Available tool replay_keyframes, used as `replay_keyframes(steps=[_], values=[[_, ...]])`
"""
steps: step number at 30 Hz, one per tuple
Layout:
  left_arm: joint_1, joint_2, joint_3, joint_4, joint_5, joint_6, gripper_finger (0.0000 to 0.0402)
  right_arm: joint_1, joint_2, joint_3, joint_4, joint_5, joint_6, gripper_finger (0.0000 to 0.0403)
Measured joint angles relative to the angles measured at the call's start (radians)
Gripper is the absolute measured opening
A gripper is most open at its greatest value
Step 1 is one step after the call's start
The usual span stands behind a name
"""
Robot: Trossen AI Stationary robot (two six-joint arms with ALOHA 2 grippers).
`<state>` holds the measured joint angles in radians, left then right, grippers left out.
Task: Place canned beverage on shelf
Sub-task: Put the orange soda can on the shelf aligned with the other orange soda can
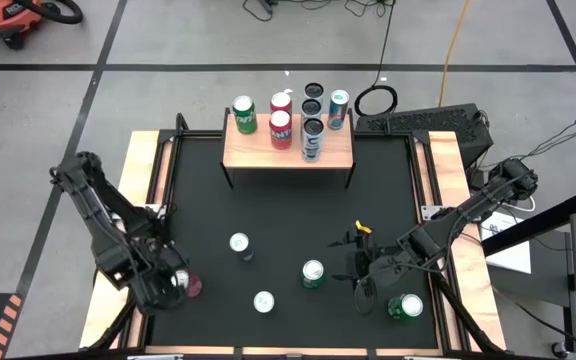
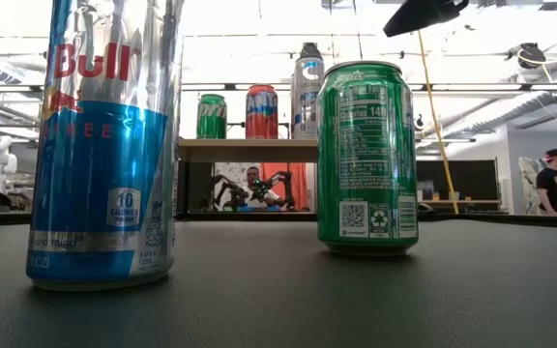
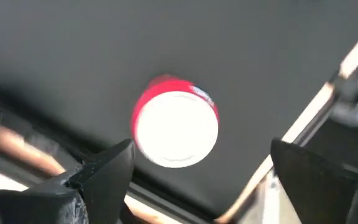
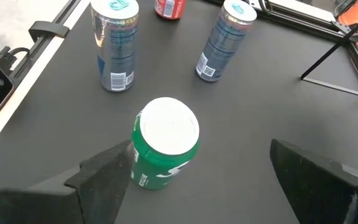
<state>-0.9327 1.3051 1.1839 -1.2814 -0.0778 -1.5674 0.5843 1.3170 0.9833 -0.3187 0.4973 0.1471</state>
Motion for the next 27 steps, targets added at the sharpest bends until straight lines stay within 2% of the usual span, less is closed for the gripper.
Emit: replay_keyframes(steps=[3,7,21,27], values=[[-0.029,0.073,0.000,0.026,-0.003,0.153,0.0366,0.000,0.000,0.000,0.000,0.000,0.002,0.0357],[-0.041,0.137,0.000,0.013,-0.007,0.234,0.0366,0.000,0.000,0.000,0.000,0.000,0.010,0.0357],[-0.056,0.149,0.028,-0.006,-0.016,0.239,0.0366,0.000,0.000,0.000,0.000,0.000,0.013,0.0357],[-0.057,0.149,0.069,-0.087,-0.103,0.246,0.0366,0.000,0.000,0.000,0.000,0.000,0.013,0.0357]])
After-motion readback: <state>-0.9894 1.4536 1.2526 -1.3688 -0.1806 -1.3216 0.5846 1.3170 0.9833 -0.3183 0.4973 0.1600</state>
